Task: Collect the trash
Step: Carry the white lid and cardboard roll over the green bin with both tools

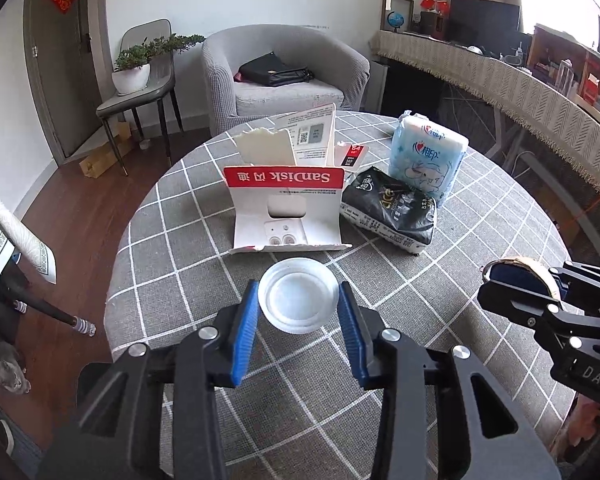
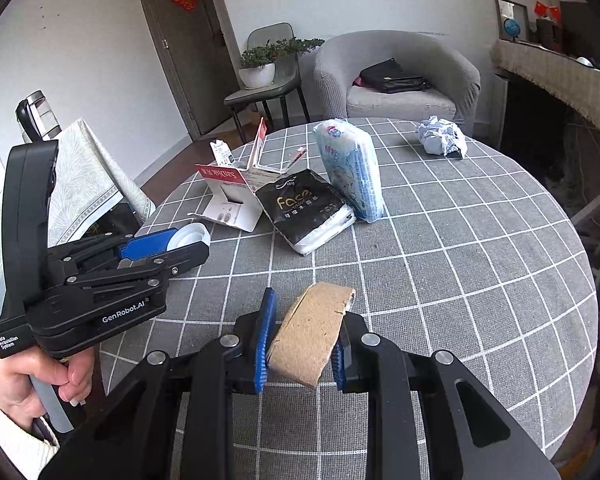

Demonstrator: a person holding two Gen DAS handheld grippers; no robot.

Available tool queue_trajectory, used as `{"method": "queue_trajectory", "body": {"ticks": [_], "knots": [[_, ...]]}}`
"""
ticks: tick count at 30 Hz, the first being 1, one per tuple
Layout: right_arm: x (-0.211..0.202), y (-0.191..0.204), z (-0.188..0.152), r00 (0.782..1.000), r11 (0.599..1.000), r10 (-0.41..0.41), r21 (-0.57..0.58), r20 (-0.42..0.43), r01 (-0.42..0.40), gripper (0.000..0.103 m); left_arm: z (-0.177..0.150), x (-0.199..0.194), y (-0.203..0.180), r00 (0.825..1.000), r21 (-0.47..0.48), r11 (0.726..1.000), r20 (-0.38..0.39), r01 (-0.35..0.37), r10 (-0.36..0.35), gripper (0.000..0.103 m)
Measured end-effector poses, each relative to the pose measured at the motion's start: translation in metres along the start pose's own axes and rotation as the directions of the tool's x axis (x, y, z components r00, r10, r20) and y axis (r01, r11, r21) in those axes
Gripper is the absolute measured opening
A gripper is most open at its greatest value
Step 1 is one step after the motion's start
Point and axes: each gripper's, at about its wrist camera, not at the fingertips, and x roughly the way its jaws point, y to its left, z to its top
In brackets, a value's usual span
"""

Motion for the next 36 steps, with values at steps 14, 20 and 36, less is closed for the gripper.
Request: {"method": "queue_trajectory", "body": {"ticks": [14, 20, 36], "knots": [[0.028, 0.066, 0.021, 0.998, 0.996, 0.067, -0.054, 0.003, -0.066, 0.024, -0.014, -0.028, 0.066, 0.999, -0.056, 0.998, 0.013, -0.037, 0.037, 0.042], [0.037, 0.092, 0.028, 0.996, 0.992, 0.094, -0.079, 0.005, -0.093, 0.024, -0.022, -0.035, 0.094, 0.998, -0.082, 0.995, 0.019, -0.061, 0.063, 0.042], [0.065, 0.156, 0.041, 0.986, 0.977, 0.169, -0.133, -0.007, -0.168, 0.024, -0.057, -0.032, 0.158, 0.993, -0.119, 0.987, -0.05, -0.11, 0.105, 0.042]]}}
